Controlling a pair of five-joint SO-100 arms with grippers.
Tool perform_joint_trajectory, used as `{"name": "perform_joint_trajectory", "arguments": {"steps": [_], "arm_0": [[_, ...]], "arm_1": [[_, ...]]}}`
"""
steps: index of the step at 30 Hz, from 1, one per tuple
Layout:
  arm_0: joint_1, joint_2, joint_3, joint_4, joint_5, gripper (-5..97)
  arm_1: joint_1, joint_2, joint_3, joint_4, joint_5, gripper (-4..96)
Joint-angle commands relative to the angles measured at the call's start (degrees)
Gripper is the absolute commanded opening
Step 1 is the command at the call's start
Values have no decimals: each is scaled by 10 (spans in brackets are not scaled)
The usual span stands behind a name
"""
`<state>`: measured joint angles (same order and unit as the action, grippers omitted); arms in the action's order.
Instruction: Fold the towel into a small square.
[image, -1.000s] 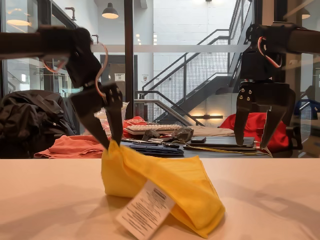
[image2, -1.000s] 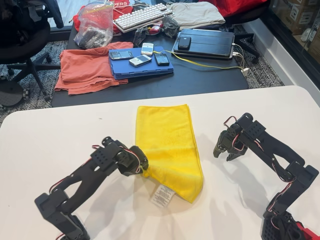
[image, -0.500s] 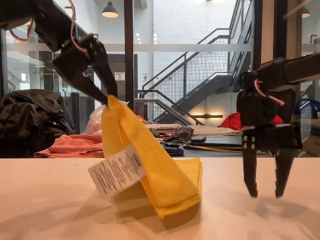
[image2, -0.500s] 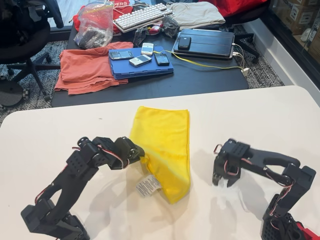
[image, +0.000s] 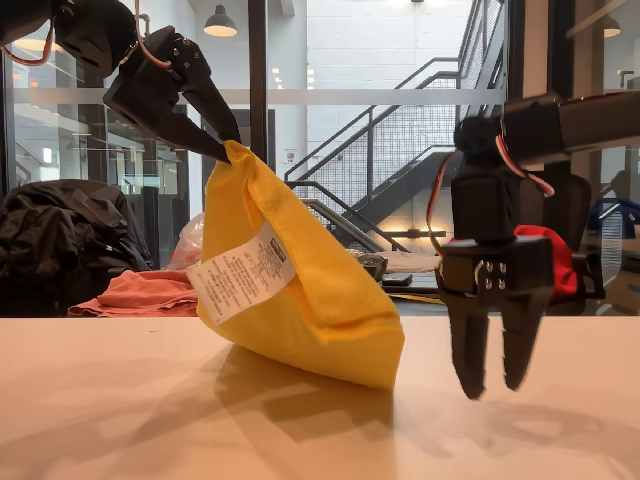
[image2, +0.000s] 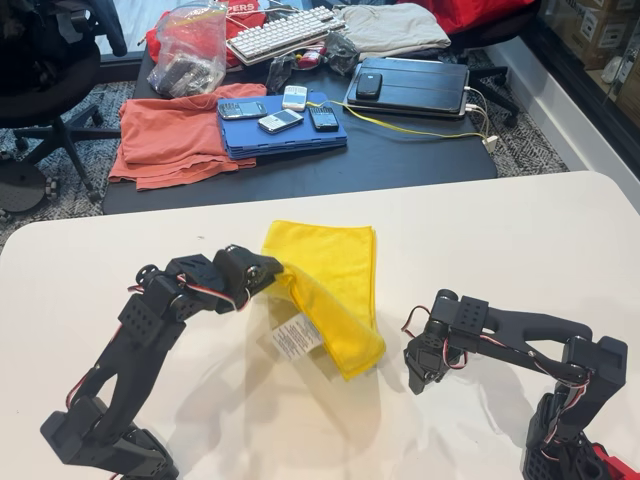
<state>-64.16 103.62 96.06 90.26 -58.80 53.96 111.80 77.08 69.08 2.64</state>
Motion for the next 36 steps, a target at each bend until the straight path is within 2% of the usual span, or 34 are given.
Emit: {"name": "perform_joint_trajectory", "arguments": {"steps": [1, 5, 13, 21, 26, 30, 36], "arm_0": [[4, 11, -40, 7, -39, 153], [16, 4, -95, 7, -113, 153], [81, 4, -183, -15, -172, 153], [113, 11, -191, -148, -279, 153], [146, 11, -148, -279, -337, 153], [150, 12, -77, -367, -337, 153], [167, 47, -38, -396, -288, 153]], "arm_1": [[-12, -1, -16, -27, 1, -16], [-25, -4, -26, -85, 1, -16], [-69, -22, -102, -143, 2, -16], [-121, -60, -174, -222, 2, -16], [-142, -66, -200, -232, 1, -16], [-144, -60, -200, -230, -1, -16], [-144, -36, -198, -199, -4, -16]]}}
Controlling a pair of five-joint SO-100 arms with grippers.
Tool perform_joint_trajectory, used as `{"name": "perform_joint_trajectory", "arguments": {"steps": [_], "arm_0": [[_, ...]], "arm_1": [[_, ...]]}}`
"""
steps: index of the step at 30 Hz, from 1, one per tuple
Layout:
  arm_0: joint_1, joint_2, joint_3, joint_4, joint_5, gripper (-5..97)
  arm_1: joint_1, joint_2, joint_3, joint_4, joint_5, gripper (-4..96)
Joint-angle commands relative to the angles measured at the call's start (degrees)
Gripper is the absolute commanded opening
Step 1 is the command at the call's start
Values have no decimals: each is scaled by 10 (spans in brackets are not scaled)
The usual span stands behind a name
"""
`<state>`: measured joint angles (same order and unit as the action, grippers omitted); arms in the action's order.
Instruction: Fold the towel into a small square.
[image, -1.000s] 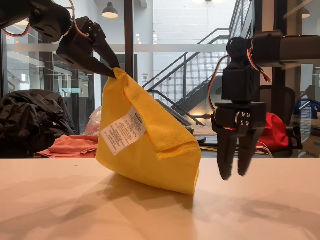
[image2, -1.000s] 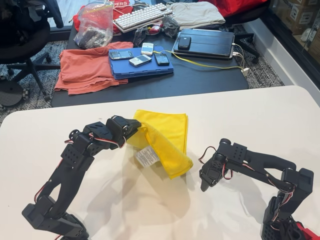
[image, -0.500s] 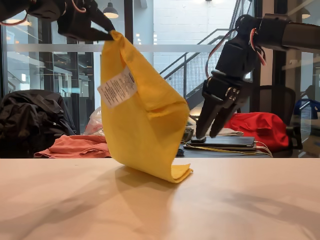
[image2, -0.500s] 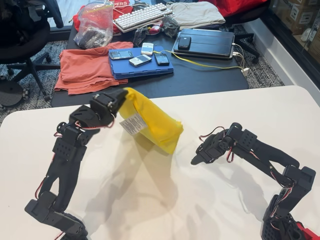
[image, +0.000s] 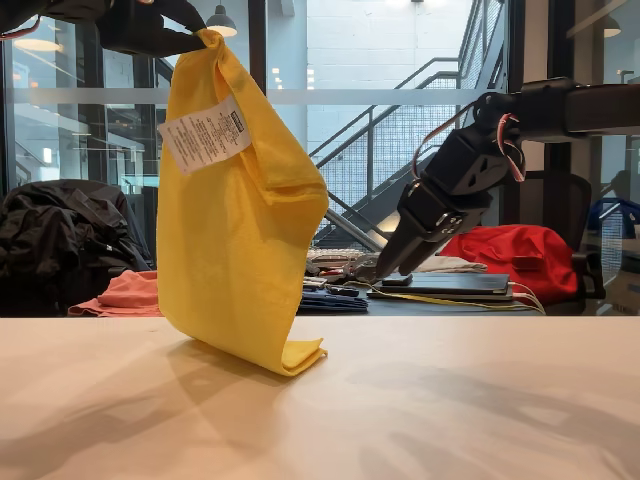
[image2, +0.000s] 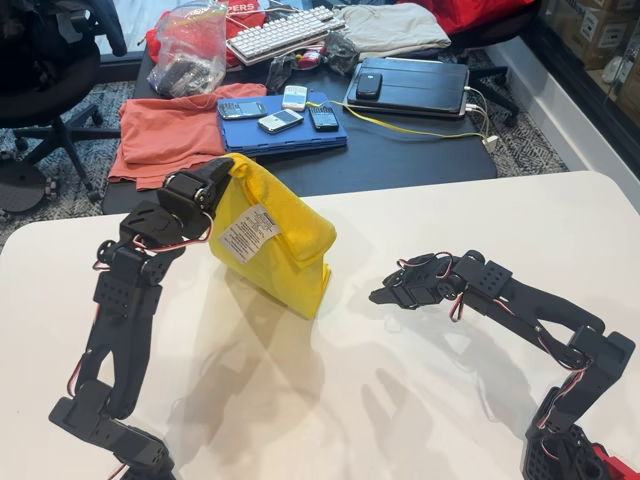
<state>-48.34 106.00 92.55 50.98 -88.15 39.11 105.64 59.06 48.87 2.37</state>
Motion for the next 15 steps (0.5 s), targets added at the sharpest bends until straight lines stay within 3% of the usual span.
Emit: {"name": "perform_joint_trajectory", "arguments": {"steps": [1, 15], "arm_0": [[16, 29, -3, -3, 17, 153], [103, 40, -11, -3, 230, 154]], "arm_1": [[8, 30, -18, 20, -1, -16], [65, 141, -25, 381, -3, -16]]}}
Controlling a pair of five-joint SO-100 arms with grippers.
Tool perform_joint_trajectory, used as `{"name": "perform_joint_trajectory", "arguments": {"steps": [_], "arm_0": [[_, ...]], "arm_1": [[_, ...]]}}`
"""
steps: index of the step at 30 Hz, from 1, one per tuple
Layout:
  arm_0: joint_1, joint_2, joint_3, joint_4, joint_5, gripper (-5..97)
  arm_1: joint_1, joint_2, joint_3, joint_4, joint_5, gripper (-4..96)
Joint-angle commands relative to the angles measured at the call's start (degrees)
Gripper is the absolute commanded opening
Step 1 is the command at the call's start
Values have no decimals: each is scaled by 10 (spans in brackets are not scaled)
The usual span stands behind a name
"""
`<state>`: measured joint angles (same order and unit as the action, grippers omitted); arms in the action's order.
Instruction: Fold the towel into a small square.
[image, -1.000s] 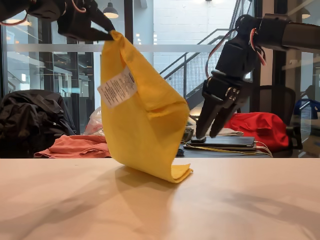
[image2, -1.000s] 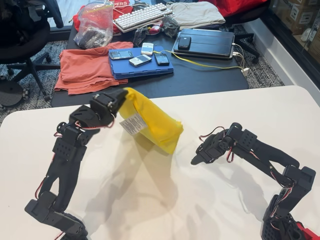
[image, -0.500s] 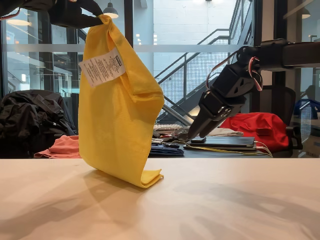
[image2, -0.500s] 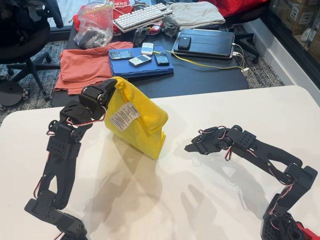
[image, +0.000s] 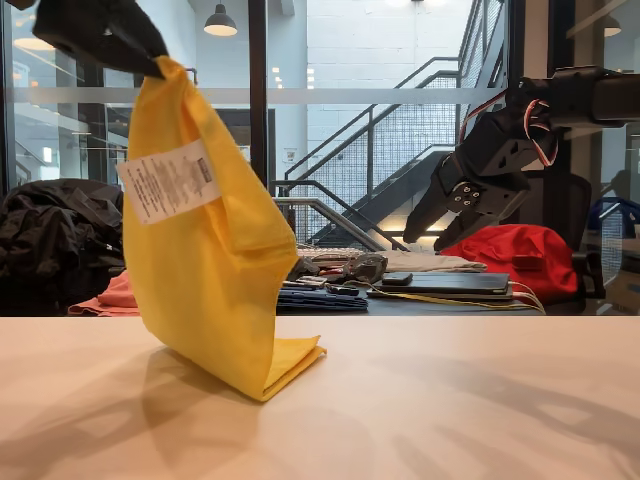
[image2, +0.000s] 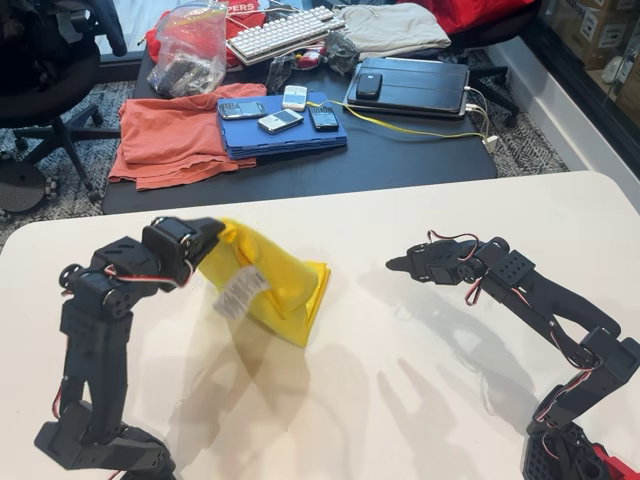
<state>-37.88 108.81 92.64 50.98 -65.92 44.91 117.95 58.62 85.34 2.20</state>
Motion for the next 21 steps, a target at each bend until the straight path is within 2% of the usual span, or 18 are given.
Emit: {"name": "perform_joint_trajectory", "arguments": {"steps": [1, 6, 9, 17, 21], "arm_0": [[0, 11, -11, -3, 17, 154], [3, 10, -11, -3, 44, 154], [4, 10, -11, -3, 54, 154], [4, 10, -11, -3, 59, 154], [4, 10, -11, -3, 60, 154]], "arm_1": [[18, 25, -20, 40, -1, -16], [29, 72, -11, 136, -1, -16], [29, 103, 21, 134, 0, -16], [29, 103, 297, 126, -1, -16], [30, 89, 377, 88, 5, -16]]}}
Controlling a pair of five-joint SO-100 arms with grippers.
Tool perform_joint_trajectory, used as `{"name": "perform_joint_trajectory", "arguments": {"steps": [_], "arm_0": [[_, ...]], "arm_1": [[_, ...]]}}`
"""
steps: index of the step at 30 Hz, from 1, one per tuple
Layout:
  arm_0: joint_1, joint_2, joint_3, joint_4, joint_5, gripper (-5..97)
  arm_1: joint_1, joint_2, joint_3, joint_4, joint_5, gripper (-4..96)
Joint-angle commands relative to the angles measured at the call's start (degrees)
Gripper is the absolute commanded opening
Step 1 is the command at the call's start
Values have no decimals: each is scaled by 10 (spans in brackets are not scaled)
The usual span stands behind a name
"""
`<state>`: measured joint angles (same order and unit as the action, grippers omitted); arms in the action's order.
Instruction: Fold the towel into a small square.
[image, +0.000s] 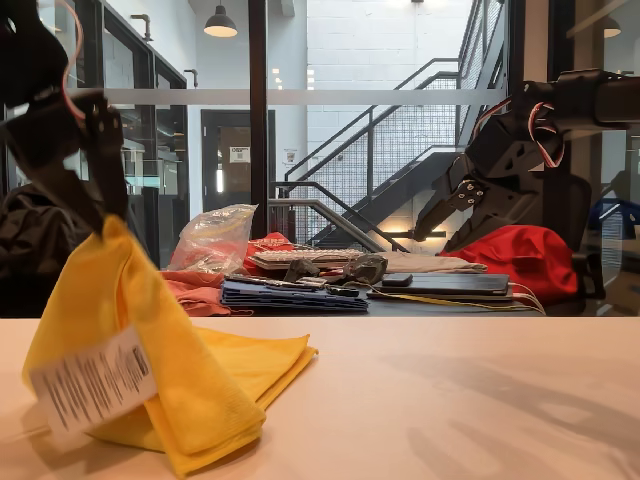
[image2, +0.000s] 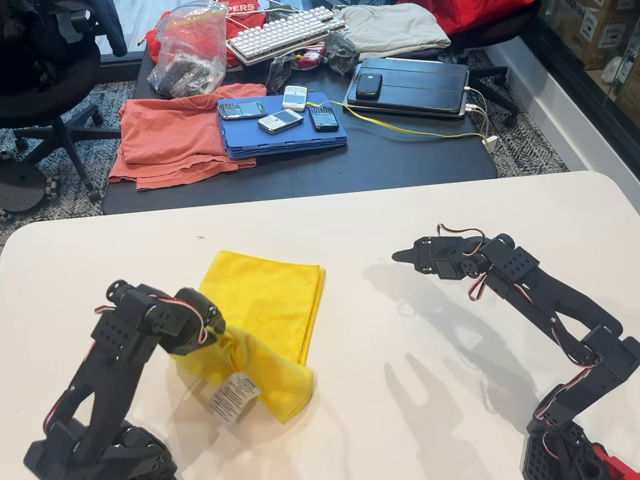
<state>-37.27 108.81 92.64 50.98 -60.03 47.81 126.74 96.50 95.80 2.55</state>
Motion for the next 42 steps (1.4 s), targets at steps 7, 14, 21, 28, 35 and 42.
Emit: {"name": "perform_joint_trajectory", "arguments": {"steps": [7, 14, 21, 28, 35, 42], "arm_0": [[0, 10, -2, 7, 1, 154], [45, 10, -2, 8, 1, 154], [61, 10, -1, 8, 72, 154], [61, 11, -1, 9, 119, 154], [61, 18, -10, 51, 120, 154], [61, 19, -12, 115, 121, 154]], "arm_1": [[-49, -49, -47, -180, 3, -17], [-120, -167, -98, -262, 3, -17], [-146, -315, -198, -359, 3, -17], [-185, -441, -271, -367, 3, -17], [-214, -549, -340, -372, 3, -17], [-234, -665, -444, -372, 3, -17]]}}
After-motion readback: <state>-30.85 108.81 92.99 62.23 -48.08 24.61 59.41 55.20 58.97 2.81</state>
